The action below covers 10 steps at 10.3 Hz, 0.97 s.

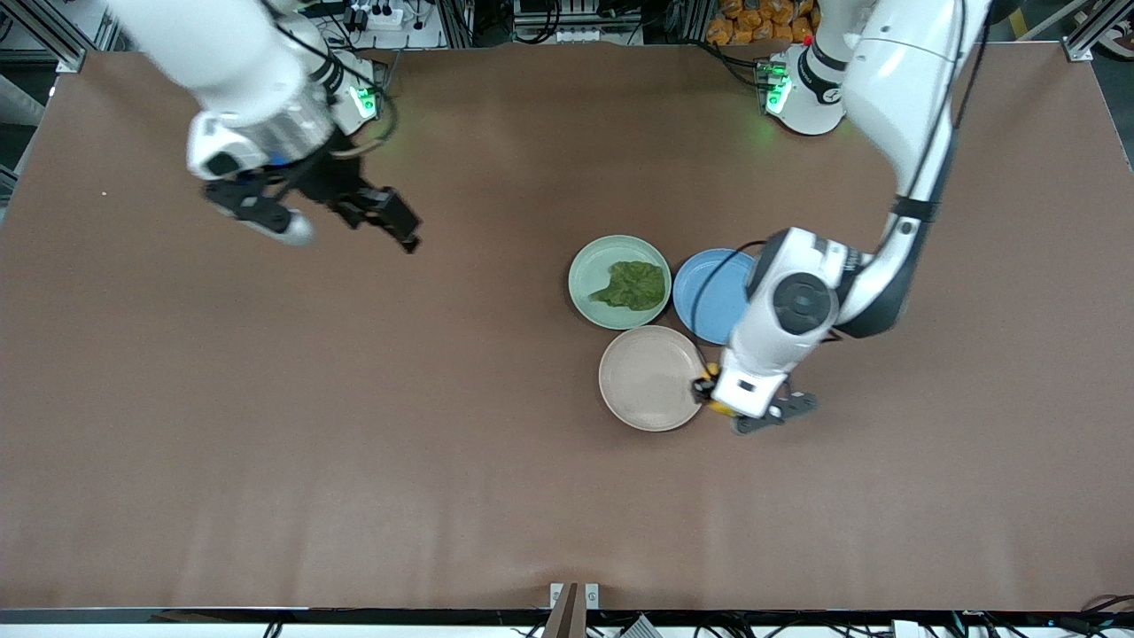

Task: Place lemon and lettuce in plates
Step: 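Release the lettuce while the left gripper carries the lemon to the cream plate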

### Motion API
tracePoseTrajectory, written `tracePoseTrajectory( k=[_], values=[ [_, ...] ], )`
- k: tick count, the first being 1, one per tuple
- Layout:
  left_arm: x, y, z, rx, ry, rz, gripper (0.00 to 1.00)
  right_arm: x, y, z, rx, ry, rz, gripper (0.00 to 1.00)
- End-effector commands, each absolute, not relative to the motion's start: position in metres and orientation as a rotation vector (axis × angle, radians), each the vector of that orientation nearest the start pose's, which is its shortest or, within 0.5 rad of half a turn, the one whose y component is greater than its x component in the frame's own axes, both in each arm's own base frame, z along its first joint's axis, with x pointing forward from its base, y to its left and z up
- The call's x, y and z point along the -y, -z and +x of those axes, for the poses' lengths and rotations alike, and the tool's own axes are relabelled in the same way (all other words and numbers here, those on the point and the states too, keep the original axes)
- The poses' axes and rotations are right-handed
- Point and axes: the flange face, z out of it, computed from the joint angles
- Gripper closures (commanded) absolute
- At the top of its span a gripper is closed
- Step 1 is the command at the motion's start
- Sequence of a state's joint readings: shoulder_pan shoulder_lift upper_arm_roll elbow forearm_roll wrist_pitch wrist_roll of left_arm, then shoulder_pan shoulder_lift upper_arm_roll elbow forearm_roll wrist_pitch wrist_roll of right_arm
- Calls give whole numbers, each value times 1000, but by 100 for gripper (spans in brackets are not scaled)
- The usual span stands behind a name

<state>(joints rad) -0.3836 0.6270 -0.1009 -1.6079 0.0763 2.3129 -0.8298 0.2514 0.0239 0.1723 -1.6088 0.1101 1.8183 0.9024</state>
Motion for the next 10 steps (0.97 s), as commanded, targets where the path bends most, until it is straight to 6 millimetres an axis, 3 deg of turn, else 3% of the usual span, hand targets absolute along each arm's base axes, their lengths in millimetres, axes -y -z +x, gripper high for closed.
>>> tracePoseTrajectory(
  k=[1, 2, 3, 4, 7, 8, 10],
  values=[
    [368, -242, 613, 545, 81, -3137, 100, -198, -649, 540, -621, 133, -2903, 0],
    [373, -234, 608, 536, 66, -3134, 86, -180, -657, 541, -560, 130, -2935, 0],
    [375, -230, 605, 512, 62, -3129, 5, -160, -664, 544, -531, 128, -2951, 0],
    [376, -229, 604, 457, 91, -3114, 0, -141, -666, 548, -494, 126, -2966, 0],
    [367, -242, 612, 480, 126, -3112, 0, -92, -680, 555, -386, 153, -2992, 0],
    [344, -255, 627, 544, 150, -3109, 0, -73, -683, 558, -340, 174, -3014, 0],
    [281, -277, 660, 685, 195, -3089, 0, -52, -678, 555, -219, 128, -3082, 0]
  ],
)
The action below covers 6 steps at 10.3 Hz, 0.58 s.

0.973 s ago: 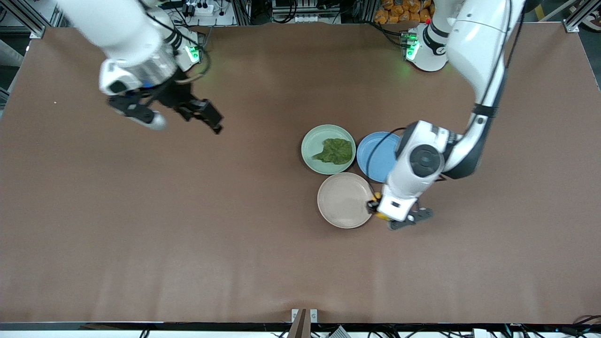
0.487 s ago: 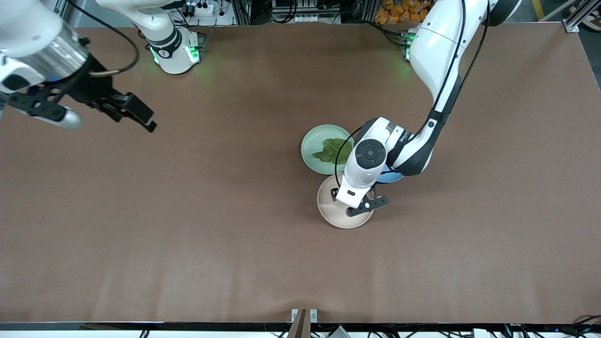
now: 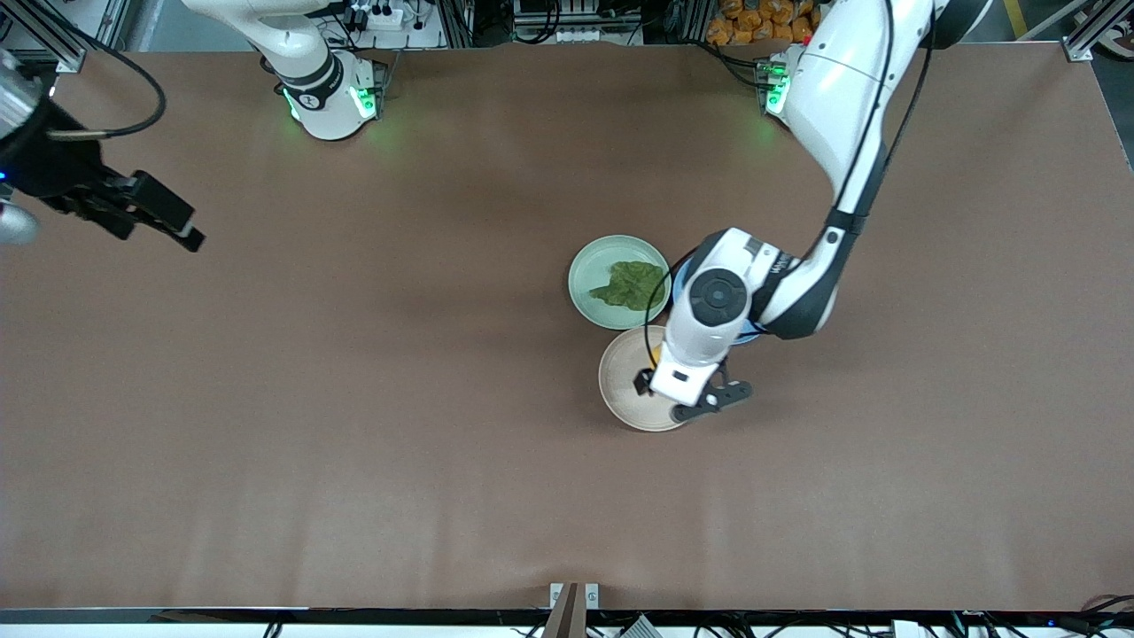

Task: Place lemon and lettuce in plates
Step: 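Release the lettuce while the left gripper carries the lemon to the cream plate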

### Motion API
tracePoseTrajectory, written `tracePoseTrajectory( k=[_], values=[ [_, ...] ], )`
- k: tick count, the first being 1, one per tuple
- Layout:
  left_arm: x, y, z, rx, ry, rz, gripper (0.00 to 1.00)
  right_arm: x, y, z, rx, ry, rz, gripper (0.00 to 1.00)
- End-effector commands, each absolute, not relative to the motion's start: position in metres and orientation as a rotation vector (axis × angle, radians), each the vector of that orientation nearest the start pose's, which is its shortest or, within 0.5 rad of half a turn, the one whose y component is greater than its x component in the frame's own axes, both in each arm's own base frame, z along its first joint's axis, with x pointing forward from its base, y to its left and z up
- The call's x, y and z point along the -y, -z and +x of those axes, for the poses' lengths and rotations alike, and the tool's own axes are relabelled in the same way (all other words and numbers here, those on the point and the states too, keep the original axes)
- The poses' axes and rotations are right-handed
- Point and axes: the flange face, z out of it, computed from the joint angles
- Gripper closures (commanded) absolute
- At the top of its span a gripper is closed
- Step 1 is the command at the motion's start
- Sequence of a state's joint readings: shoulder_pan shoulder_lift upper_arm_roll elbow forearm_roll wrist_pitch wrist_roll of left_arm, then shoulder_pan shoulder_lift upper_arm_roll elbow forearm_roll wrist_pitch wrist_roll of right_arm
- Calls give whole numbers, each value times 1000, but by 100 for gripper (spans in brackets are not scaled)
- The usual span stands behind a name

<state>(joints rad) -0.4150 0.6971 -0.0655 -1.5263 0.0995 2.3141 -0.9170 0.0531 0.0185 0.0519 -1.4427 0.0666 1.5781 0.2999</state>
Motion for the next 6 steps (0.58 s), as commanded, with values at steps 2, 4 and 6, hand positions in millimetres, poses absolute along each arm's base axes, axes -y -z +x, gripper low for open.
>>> tracePoseTrajectory(
  k=[2, 4, 6],
  values=[
    [212, -282, 686, 719, 209, -3069, 0, -23, -673, 554, -192, 77, -3103, 0],
    [163, -292, 694, 675, 189, -3071, 0, -5, -661, 553, -44, 51, -3154, 0],
    [121, -301, 680, 754, 117, -3054, 0, -3, -656, 551, -28, 42, -3156, 0]
  ],
)
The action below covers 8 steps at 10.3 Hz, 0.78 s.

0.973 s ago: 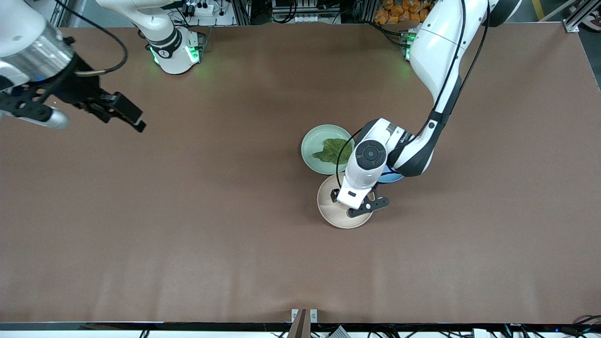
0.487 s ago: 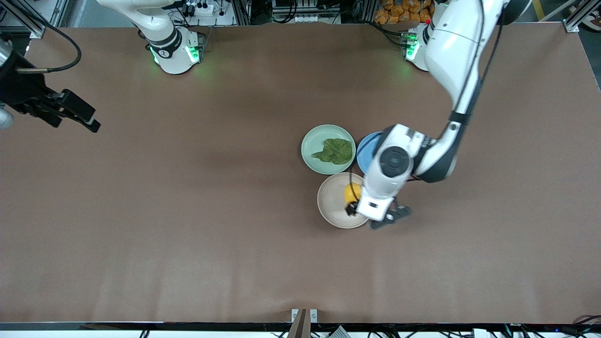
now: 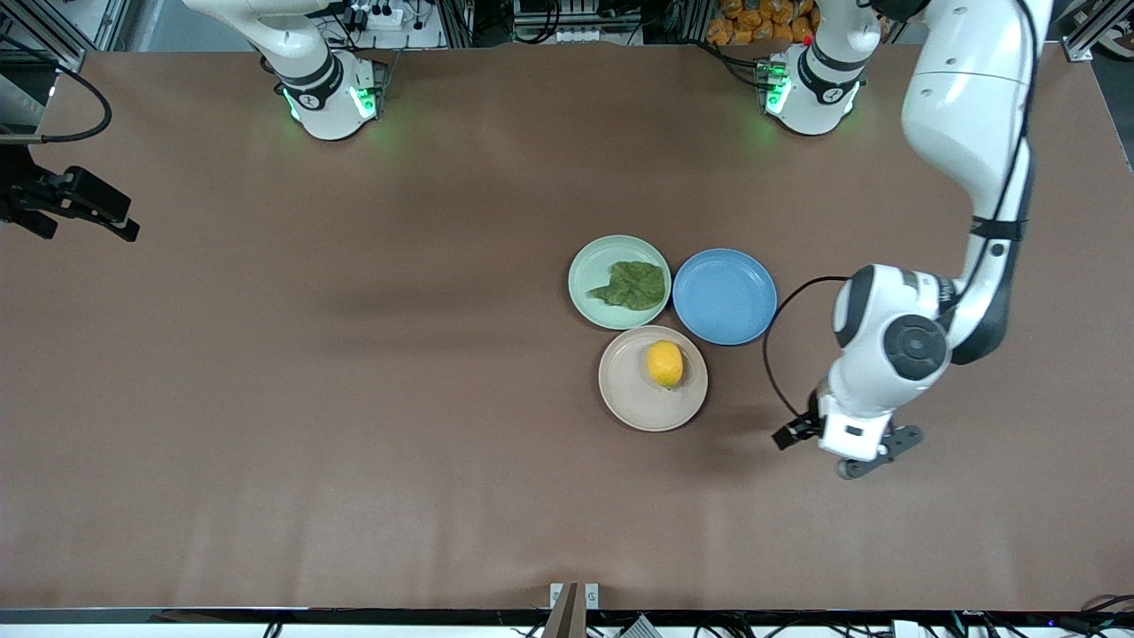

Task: Place lemon and lettuce in plates
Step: 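Open the left gripper to drop the lemon on the cream plate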

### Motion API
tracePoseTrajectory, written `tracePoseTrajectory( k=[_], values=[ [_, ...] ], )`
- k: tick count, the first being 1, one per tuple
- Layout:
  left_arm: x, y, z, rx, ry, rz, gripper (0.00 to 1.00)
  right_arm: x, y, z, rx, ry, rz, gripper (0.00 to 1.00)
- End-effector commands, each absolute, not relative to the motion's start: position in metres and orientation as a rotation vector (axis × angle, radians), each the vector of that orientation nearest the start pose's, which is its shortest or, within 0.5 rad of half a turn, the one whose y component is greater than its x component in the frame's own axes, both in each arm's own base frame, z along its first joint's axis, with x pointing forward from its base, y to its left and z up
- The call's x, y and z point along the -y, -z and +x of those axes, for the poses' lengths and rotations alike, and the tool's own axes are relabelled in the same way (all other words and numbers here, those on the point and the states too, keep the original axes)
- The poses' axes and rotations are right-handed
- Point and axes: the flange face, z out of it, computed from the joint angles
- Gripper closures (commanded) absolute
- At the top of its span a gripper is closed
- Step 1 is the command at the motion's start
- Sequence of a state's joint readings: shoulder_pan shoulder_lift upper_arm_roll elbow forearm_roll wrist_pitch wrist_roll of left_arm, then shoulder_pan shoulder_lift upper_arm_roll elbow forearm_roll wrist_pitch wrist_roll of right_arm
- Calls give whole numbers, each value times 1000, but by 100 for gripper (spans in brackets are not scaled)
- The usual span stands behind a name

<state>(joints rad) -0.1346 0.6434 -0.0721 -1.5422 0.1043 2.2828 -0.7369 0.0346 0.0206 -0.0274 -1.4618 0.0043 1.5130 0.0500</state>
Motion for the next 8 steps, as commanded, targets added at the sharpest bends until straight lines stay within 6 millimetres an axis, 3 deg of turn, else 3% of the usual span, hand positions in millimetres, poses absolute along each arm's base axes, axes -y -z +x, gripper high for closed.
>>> tracePoseTrajectory(
  k=[1, 2, 5, 7, 8],
  values=[
    [101, -303, 662, 809, 72, -3043, 0, -4, -653, 548, -23, 56, -3155, 0],
    [86, -311, 638, 830, 51, -3028, 0, -5, -646, 543, -20, 70, -3154, 0],
    [75, -337, 556, 791, -13, -3052, 0, -7, -634, 538, -14, 77, -3147, 0],
    [54, -350, 518, 716, -30, -3099, 0, -9, -636, 539, -2, 82, -3146, 0],
    [49, -356, 508, 686, -19, -3105, 0, -17, -637, 538, 22, 85, -3145, 0]
  ],
)
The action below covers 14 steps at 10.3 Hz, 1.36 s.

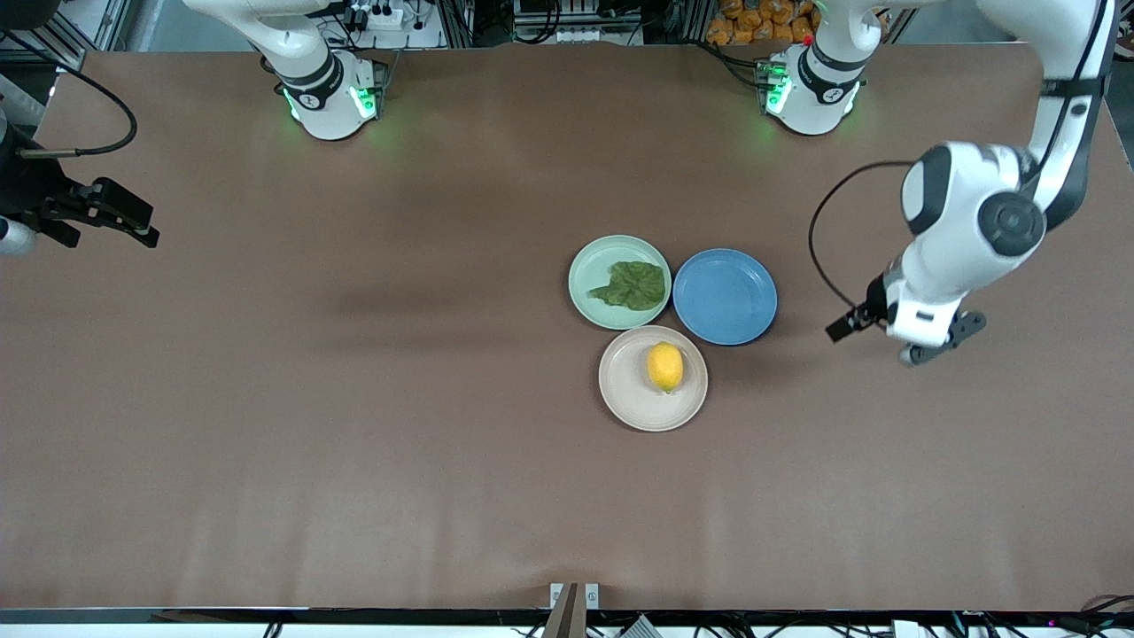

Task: Place lemon and lettuce in plates
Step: 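Open the left gripper to drop the lemon on the cream plate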

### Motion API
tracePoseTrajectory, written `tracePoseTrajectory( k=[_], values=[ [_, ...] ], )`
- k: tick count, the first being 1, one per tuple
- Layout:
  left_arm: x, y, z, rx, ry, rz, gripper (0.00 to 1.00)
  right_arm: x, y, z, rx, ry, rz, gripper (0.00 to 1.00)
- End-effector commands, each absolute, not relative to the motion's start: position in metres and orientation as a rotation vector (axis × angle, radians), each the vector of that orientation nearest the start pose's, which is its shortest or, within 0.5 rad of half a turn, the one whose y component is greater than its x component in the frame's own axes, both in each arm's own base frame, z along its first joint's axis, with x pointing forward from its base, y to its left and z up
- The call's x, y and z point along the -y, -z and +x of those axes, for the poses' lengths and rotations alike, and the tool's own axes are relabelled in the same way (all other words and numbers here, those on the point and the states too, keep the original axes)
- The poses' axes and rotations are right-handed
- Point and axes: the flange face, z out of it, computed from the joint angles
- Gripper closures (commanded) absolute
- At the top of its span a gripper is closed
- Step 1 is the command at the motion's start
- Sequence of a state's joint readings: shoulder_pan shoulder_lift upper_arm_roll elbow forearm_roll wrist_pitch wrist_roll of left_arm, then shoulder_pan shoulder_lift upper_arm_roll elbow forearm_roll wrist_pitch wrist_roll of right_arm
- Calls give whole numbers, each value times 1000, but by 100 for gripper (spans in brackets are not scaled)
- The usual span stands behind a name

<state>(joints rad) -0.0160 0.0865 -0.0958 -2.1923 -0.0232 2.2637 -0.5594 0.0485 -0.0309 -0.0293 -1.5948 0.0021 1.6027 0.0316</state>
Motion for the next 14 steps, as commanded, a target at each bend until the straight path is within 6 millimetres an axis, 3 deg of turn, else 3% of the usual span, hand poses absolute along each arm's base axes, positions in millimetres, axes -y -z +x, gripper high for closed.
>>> tracePoseTrajectory(
  k=[1, 2, 4, 7, 10, 11, 12, 14],
  values=[
    [43, -363, 505, 667, 0, -3110, 0, -22, -640, 537, 31, 89, -3137, 0],
    [45, -368, 506, 625, 11, -3122, 0, -26, -645, 536, 43, 96, -3135, 0],
    [45, -401, 523, 538, 123, -3152, 0, -26, -648, 535, 48, 105, -3134, 0],
    [52, -478, 568, 387, 347, -3186, 0, -15, -646, 536, 36, 111, -3135, 0],
    [66, -557, 613, 296, 268, -3168, 0, -13, -645, 536, 53, 108, -3135, 0],
    [65, -586, 616, 280, 281, -3165, 0, -13, -645, 536, 53, 108, -3135, 0],
    [65, -603, 610, 222, 258, -3165, 0, -12, -643, 537, 51, 101, -3136, 0],
    [69, -617, 587, 100, 133, -3153, 0, -12, -641, 538, 51, 96, -3138, 0]
  ],
)
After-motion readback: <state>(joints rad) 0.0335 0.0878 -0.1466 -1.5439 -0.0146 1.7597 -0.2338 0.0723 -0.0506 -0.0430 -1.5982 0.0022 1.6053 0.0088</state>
